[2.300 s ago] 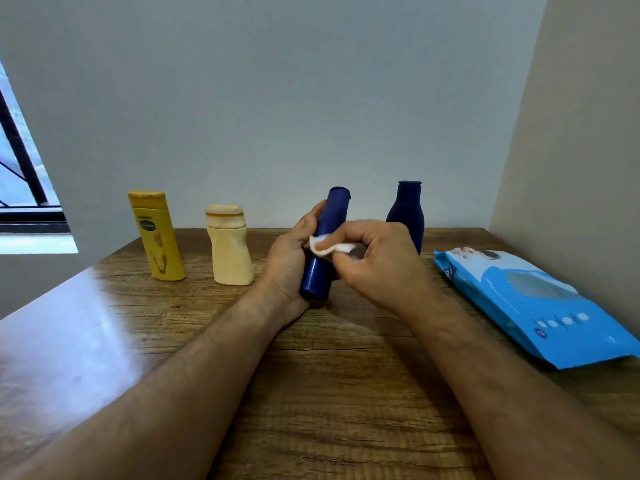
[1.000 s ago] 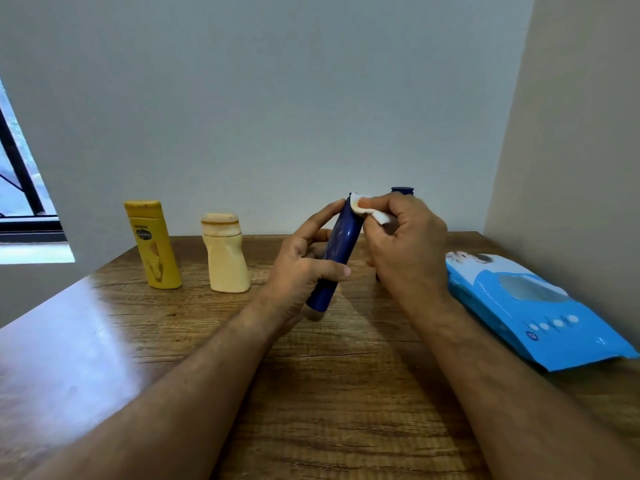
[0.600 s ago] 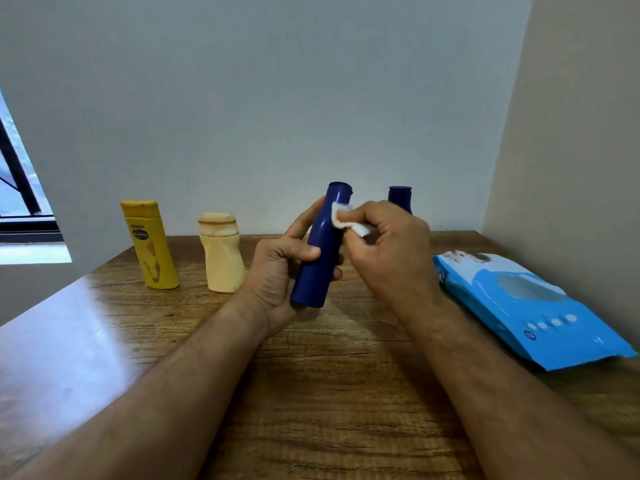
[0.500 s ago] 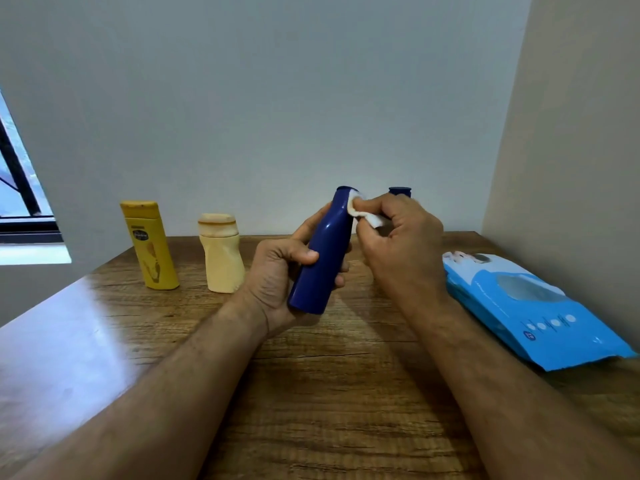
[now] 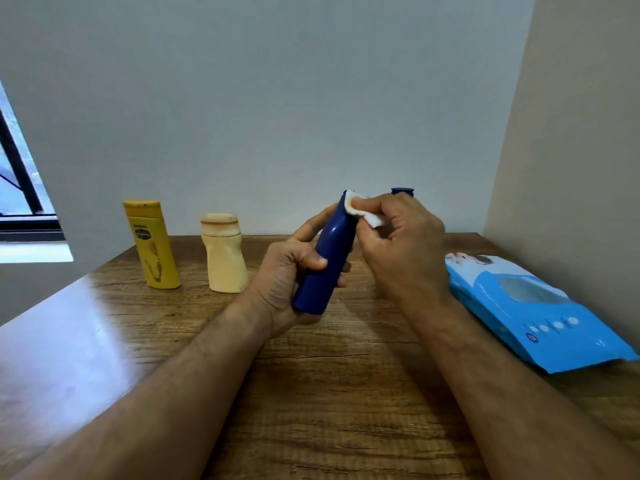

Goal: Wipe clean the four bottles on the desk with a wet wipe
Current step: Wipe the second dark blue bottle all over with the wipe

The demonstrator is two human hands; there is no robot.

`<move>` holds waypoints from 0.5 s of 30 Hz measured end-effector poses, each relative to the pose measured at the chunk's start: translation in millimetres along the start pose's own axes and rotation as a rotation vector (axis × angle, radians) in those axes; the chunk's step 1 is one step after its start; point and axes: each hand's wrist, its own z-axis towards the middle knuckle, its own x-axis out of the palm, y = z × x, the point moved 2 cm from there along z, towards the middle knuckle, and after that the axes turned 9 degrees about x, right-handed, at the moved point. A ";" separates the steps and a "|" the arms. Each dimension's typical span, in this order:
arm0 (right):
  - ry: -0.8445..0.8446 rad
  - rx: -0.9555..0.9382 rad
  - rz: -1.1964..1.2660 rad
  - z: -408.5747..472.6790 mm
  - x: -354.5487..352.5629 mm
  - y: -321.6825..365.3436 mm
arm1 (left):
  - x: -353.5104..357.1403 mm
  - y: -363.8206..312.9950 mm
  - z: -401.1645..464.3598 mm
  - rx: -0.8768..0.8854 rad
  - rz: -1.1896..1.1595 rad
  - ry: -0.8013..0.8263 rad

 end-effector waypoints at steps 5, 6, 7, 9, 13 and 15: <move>0.022 0.075 0.040 -1.1 3.4 -4.3 | 3.0 -0.1 -1.6 -0.017 -0.140 0.019; 0.041 0.076 0.045 -1.5 3.6 -4.0 | 4.4 -0.5 -2.2 -0.020 -0.169 0.021; 0.069 0.069 0.053 -1.5 3.5 -4.2 | 5.8 -0.8 -2.6 -0.022 -0.192 0.015; 0.150 0.052 0.081 -2.3 3.2 -4.4 | 6.8 -1.6 -3.3 -0.015 -0.211 -0.025; 0.240 0.000 0.065 -4.6 7.7 -3.9 | 3.6 -3.9 -3.3 0.003 -0.187 -0.093; 0.195 0.010 0.055 -3.0 8.8 -2.5 | 2.5 -3.7 -2.8 0.002 -0.178 -0.094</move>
